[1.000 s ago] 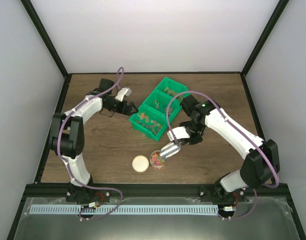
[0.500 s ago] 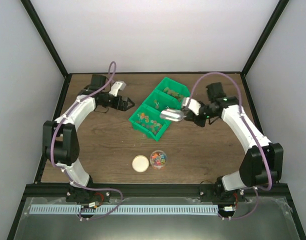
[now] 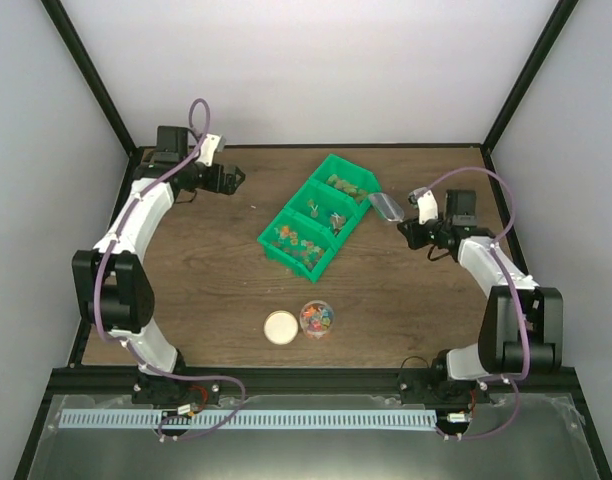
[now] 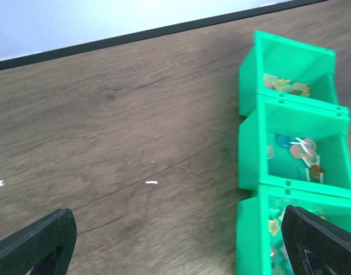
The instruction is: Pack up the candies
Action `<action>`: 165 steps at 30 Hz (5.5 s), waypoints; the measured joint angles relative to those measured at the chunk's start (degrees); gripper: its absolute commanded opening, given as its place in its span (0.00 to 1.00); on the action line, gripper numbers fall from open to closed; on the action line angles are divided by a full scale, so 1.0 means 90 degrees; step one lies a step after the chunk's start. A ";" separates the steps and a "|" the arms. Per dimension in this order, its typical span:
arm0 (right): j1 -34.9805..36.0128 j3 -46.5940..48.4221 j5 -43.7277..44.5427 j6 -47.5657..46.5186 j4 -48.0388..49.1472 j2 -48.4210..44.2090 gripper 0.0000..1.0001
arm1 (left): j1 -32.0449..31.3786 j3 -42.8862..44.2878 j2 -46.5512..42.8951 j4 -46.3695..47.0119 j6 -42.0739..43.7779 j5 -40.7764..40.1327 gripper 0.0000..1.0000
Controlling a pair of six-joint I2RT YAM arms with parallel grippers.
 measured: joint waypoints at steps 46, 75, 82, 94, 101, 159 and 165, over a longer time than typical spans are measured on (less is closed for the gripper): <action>0.0204 0.1566 0.0692 -0.0384 -0.0872 0.1093 1.00 | -0.0102 -0.1365 -0.0265 -0.1532 0.2246 0.0287 1.00; 0.5416 0.2601 0.0194 -0.2181 -0.2288 0.1428 0.67 | 0.1328 -0.2737 -0.2412 -0.0845 0.1557 0.0469 1.00; 0.5918 0.2599 0.0607 -0.2382 -0.2283 0.2465 0.55 | 0.1562 -0.2667 -0.2759 -0.0641 0.1001 0.0566 1.00; 0.6705 0.2616 0.1547 -0.2676 -0.2098 0.3155 0.32 | 0.1583 -0.2931 -0.3351 -0.0444 0.0583 0.0452 1.00; 0.6960 0.2805 0.2113 -0.2671 -0.2074 0.3502 0.23 | 0.1596 -0.3167 -0.3628 -0.0423 0.0554 0.0355 1.00; 0.2166 0.1316 -0.5608 1.2410 1.0057 0.1608 0.01 | -0.3827 -0.3245 -0.2963 0.5914 0.1049 0.0299 1.00; 0.2161 0.1316 -0.5620 1.2502 1.0061 0.1608 0.01 | -0.3997 -0.3288 -0.2776 0.6380 0.1086 0.0039 1.00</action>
